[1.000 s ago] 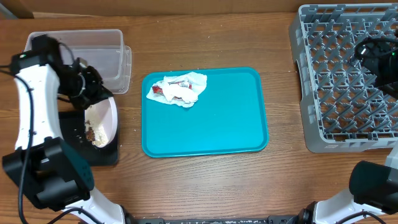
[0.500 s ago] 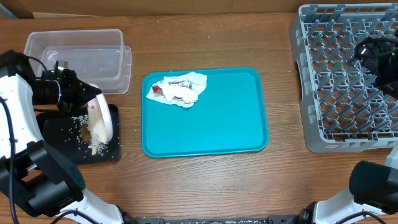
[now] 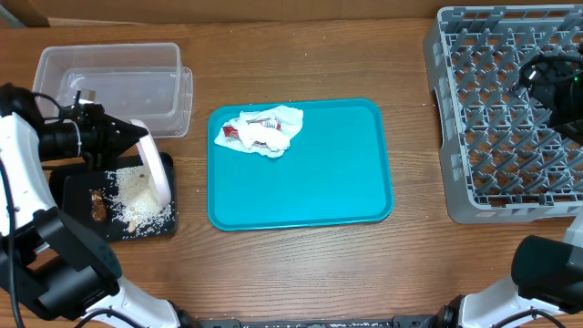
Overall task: Sort waste into correct bins and load items into the dishwasher
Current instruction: 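Tilt the white plate over the black tray to dump the rice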
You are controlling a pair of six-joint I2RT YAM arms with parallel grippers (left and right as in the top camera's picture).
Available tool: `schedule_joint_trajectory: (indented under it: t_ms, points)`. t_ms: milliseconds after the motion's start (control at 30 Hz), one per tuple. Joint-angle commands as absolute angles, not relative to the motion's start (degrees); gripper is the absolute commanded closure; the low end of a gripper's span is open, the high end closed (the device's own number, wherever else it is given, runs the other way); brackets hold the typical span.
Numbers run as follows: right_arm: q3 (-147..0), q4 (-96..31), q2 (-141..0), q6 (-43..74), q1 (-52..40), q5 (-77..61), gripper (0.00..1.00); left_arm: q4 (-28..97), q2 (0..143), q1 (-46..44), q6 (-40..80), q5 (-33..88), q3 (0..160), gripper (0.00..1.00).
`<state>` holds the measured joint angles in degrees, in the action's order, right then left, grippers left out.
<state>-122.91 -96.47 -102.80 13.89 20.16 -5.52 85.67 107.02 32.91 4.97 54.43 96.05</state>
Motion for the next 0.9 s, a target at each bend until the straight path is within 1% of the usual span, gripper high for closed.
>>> schedule_joint_trajectory:
  t_ms: [0, 133, 233, 300, 400, 500, 567, 867]
  points:
    - [-123.04, -96.14, -102.17, 14.20, 20.01, -5.17, 0.00, 87.07, 105.51, 35.18, 1.19, 61.12, 97.54, 0.96]
    - [-123.04, -96.14, -102.17, 14.20, 20.01, -5.17, 0.00, 86.94, 105.54, 39.03, 2.26, 62.08, 97.54, 0.96]
    - [-123.04, -96.14, -102.17, 14.20, 20.01, -5.17, 0.00, 90.24, 105.54, 42.11, -1.83, 64.27, 97.51, 0.96]
    - [-123.04, -96.14, -102.17, 14.20, 20.01, -5.17, 0.00, 90.67, 105.54, 43.83, -2.13, 63.83, 97.49, 0.96]
    - [-123.04, -96.14, -102.17, 14.20, 20.01, -5.17, 0.00, 94.96, 105.54, 46.30, -7.49, 66.35, 97.49, 0.96]
    - [-123.04, -96.14, -102.17, 14.20, 20.01, -5.17, 0.00, 94.24, 105.65, 48.38, -9.08, 67.59, 97.49, 0.96]
    - [-123.04, -96.14, -102.17, 14.20, 20.01, -5.17, 0.00, 96.84, 105.62, 49.19, -10.24, 68.73, 97.36, 0.96]
    - [-123.04, -96.14, -102.17, 14.20, 20.01, -5.17, 0.00, 96.42, 105.62, 49.41, -13.98, 69.95, 96.47, 0.96]
